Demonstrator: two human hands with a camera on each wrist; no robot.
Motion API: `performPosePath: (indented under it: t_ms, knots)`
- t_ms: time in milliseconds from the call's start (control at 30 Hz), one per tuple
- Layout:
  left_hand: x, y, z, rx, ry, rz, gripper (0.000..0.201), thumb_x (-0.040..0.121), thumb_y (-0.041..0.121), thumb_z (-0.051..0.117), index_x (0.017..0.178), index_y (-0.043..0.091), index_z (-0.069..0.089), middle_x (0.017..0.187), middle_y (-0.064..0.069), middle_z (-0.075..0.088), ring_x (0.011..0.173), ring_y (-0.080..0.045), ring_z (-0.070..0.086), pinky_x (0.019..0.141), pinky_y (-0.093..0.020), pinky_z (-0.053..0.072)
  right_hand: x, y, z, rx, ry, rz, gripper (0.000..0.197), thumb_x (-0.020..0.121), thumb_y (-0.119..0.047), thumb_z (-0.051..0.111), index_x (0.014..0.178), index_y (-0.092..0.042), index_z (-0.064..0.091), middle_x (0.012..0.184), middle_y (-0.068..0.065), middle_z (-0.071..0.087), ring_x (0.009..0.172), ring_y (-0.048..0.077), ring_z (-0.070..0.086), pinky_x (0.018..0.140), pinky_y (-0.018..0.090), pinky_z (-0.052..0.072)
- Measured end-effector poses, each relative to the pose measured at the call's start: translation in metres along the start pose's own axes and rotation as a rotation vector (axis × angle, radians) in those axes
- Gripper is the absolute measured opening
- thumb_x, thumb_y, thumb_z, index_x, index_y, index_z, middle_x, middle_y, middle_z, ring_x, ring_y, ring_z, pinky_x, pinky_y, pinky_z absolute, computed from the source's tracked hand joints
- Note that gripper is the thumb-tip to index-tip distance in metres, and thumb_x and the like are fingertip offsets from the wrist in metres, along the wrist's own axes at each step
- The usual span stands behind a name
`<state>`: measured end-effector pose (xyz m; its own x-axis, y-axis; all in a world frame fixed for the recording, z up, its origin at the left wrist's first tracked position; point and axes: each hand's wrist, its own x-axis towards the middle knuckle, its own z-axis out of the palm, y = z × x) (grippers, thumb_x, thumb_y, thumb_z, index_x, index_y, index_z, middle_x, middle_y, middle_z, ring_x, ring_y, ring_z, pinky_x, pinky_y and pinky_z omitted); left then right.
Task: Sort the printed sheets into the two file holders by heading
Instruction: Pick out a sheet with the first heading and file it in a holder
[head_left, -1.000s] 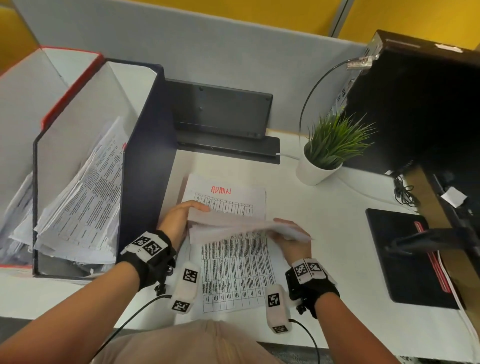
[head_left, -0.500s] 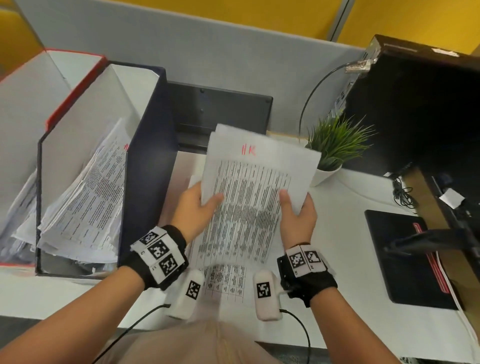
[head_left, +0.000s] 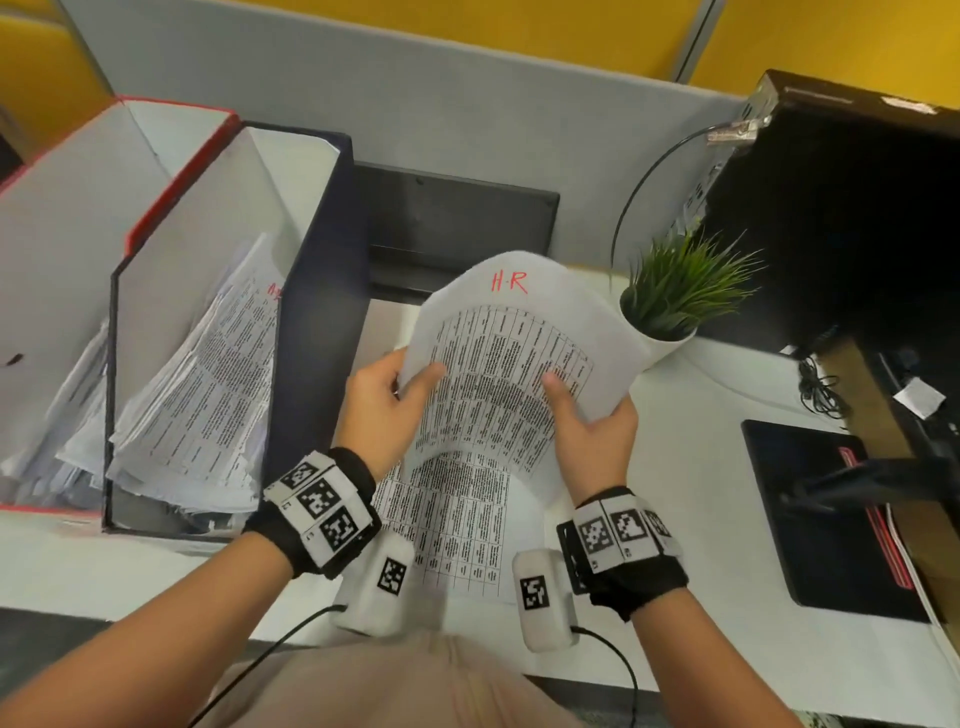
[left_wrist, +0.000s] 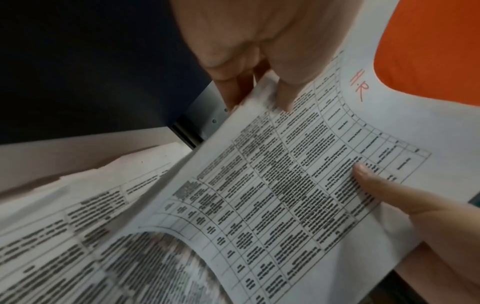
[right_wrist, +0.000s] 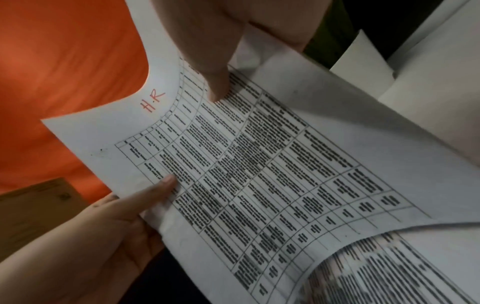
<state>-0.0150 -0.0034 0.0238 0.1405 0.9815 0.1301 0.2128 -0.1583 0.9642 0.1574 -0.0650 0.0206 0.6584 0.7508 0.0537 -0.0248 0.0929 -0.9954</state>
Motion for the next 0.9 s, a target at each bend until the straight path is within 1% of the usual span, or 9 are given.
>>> performPosePath:
  t_ms: [133,267,367,433,533,633,700,767,900]
  knots:
    - [0.005,0.008,-0.003,-0.051,0.032,0.067,0.018,0.088,0.022,0.062,0.084,0.04,0.062,0.082,0.007,0.068,0.076,-0.005,0.062,0.07,-0.024,0.053,0.008,-0.003,-0.003,0.017,0.0,-0.051,0.028,0.072,-0.016,0.078,0.093,-0.028,0.064,0.085,-0.017,0.071,0.088,-0.001,0.068,0.072,0.015,0.054]
    - [-0.002,-0.01,0.002,-0.045,-0.046,-0.115,0.01,0.086,0.019,0.065,0.092,0.027,0.063,0.09,0.006,0.066,0.084,-0.004,0.063,0.069,-0.015,0.05,-0.004,0.013,-0.003,-0.102,-0.069,0.028,0.033,0.076,-0.01,0.075,0.104,-0.021,0.061,0.094,-0.017,0.065,0.086,-0.005,0.065,0.078,0.016,0.053]
    - [-0.007,-0.018,0.007,0.023,-0.057,-0.19,0.01,0.083,0.015,0.067,0.075,0.014,0.062,0.067,0.005,0.06,0.059,0.003,0.057,0.05,-0.006,0.043,-0.009,0.022,-0.002,-0.166,-0.063,0.067,0.036,0.08,-0.009,0.071,0.114,-0.012,0.059,0.099,-0.011,0.061,0.098,0.009,0.061,0.09,0.027,0.048]
    - [-0.004,-0.015,0.008,0.036,-0.014,-0.173,0.015,0.082,0.017,0.069,0.07,0.012,0.062,0.06,0.004,0.057,0.047,0.005,0.054,0.046,-0.009,0.043,-0.004,0.017,0.001,-0.169,-0.057,0.063,0.036,0.08,-0.01,0.071,0.115,-0.01,0.06,0.099,-0.011,0.062,0.098,0.009,0.06,0.088,0.024,0.049]
    - [0.009,0.008,0.002,0.055,0.053,-0.116,0.017,0.082,0.025,0.069,0.082,0.008,0.069,0.076,-0.009,0.07,0.07,-0.015,0.068,0.062,-0.033,0.056,0.01,0.0,0.006,-0.143,-0.068,0.012,0.036,0.078,-0.011,0.073,0.113,-0.013,0.061,0.092,-0.02,0.062,0.086,-0.007,0.061,0.072,0.006,0.05]
    - [0.022,0.04,-0.012,0.073,0.068,-0.025,0.02,0.082,0.024,0.069,0.064,0.02,0.062,0.059,0.004,0.063,0.051,-0.005,0.056,0.05,-0.023,0.047,0.018,-0.018,0.01,-0.11,-0.083,-0.066,0.037,0.077,-0.01,0.074,0.11,-0.016,0.061,0.094,-0.021,0.062,0.081,-0.018,0.06,0.069,0.001,0.048]
    - [0.029,0.061,-0.029,0.101,0.079,-0.003,0.032,0.082,0.023,0.07,0.055,0.02,0.053,0.046,0.008,0.051,0.038,0.001,0.042,0.041,-0.019,0.037,0.02,-0.023,0.011,-0.106,-0.133,-0.117,0.034,0.076,-0.006,0.074,0.102,-0.023,0.059,0.095,-0.015,0.063,0.082,-0.013,0.062,0.07,0.004,0.049]
    - [0.033,0.078,-0.053,0.129,0.095,-0.025,0.033,0.082,0.023,0.07,0.06,0.008,0.051,0.05,-0.005,0.049,0.038,-0.002,0.04,0.038,-0.024,0.039,0.019,-0.02,0.009,-0.14,-0.214,-0.143,0.033,0.076,-0.005,0.074,0.099,-0.02,0.056,0.09,-0.003,0.064,0.078,0.0,0.062,0.067,0.007,0.049]
    - [0.036,0.096,-0.123,0.208,0.157,-0.106,0.026,0.079,0.031,0.072,0.072,0.014,0.054,0.063,0.001,0.047,0.046,-0.002,0.044,0.036,-0.011,0.037,0.012,0.006,-0.006,-0.262,-0.302,-0.082,0.04,0.072,-0.005,0.076,0.104,-0.014,0.055,0.086,0.011,0.062,0.073,0.005,0.06,0.064,0.003,0.047]
